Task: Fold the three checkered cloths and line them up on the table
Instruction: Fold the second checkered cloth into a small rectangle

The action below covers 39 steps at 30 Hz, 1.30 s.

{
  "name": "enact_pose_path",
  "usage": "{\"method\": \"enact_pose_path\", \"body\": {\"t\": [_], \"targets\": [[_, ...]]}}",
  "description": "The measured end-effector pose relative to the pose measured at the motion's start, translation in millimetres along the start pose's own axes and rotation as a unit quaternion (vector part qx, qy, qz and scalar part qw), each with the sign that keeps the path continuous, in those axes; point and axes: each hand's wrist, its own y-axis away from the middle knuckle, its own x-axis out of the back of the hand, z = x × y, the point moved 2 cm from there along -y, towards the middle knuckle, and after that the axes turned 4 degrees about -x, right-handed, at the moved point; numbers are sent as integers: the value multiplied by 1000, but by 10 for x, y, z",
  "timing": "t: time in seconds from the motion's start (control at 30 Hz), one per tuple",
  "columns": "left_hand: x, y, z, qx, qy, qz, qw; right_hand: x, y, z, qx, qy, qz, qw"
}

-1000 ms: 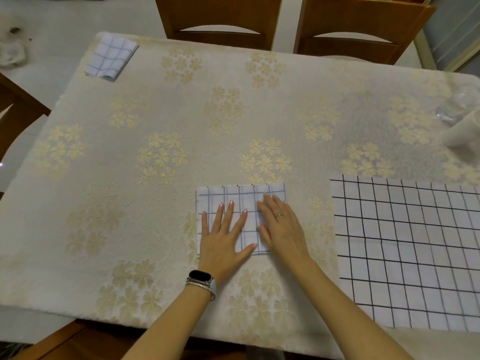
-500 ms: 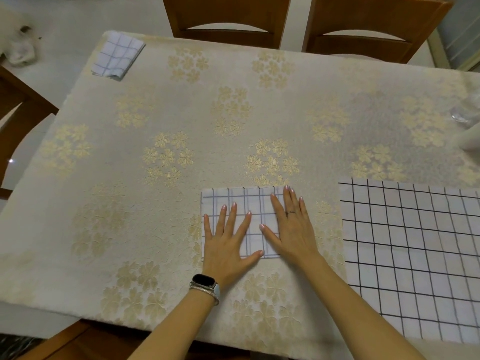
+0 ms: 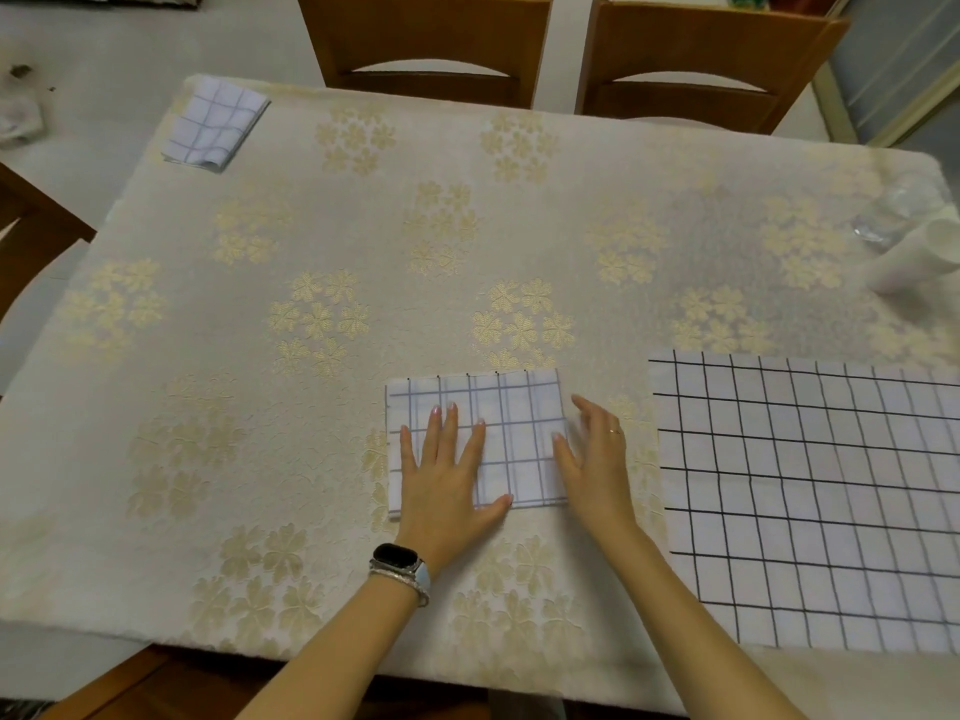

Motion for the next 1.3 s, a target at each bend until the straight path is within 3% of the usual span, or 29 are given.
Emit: {"method": "enact_pose_path", "body": {"t": [0.1, 0.23, 0.5, 0.8, 1.03, 1.3], "targets": [[34, 38, 210, -62, 11, 41, 997, 125, 128, 42, -70, -100, 15, 992], [-24, 126, 570, -99, 41, 37, 994, 170, 183, 107, -118, -140, 6, 983], [-190, 225, 753, -78, 31, -15, 996, 102, 143, 132, -139, -95, -24, 985], [-167, 245, 749, -66, 29, -6, 997, 104, 167, 102, -181, -102, -57, 977], [-125, 318, 807, -34, 48, 15, 998, 200, 435, 78, -242, -207, -111, 941], [-163, 467, 800, -58, 100, 43, 992, 311, 710, 103, -196, -205, -121, 951]]}}
